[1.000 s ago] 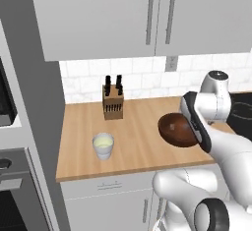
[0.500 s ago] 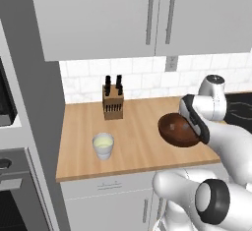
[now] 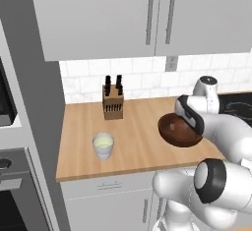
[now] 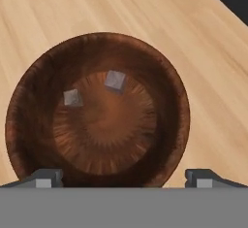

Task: Grab a lemon wedge from the fridge and one ice cube from the ice bowl, and put them in the glass of lemonade.

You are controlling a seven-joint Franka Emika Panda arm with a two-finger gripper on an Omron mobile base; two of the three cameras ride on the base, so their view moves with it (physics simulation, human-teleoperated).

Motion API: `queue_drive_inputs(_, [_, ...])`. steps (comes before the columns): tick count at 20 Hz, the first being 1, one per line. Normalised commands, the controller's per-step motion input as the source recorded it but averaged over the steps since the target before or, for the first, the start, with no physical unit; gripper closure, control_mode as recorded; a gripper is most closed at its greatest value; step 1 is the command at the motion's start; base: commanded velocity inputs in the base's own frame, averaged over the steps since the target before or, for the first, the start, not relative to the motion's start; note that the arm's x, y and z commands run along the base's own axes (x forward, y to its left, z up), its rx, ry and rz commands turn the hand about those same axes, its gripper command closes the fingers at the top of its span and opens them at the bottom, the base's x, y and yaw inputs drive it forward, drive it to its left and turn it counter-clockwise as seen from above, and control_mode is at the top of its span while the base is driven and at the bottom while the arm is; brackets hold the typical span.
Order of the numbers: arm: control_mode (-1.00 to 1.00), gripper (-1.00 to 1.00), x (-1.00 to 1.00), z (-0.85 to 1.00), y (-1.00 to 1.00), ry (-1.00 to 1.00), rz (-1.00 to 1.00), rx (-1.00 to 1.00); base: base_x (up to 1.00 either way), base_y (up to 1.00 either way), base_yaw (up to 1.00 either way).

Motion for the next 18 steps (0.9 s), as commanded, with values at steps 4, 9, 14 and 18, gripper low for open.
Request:
queue_drive_inputs(4, [-1.0, -1.0, 0.25, -0.26, 0.0, 0.0, 0.0, 0.0, 0.0, 0.0, 0.0])
queue_drive_inputs(9, [-1.0, -1.0, 0.25, -0.26, -0.06, 0.0, 0.0, 0.0, 0.0, 0.0, 0.0])
queue_drive_inputs(14, [-1.0, -1.0, 0.2, -0.16, -0.15, 0.0, 0.0, 0.0, 0.0, 0.0, 0.0])
queue_drive_inputs(18, [-1.0, -1.0, 0.18, -0.15, -0.13, 0.0, 0.0, 0.0, 0.0, 0.0, 0.0])
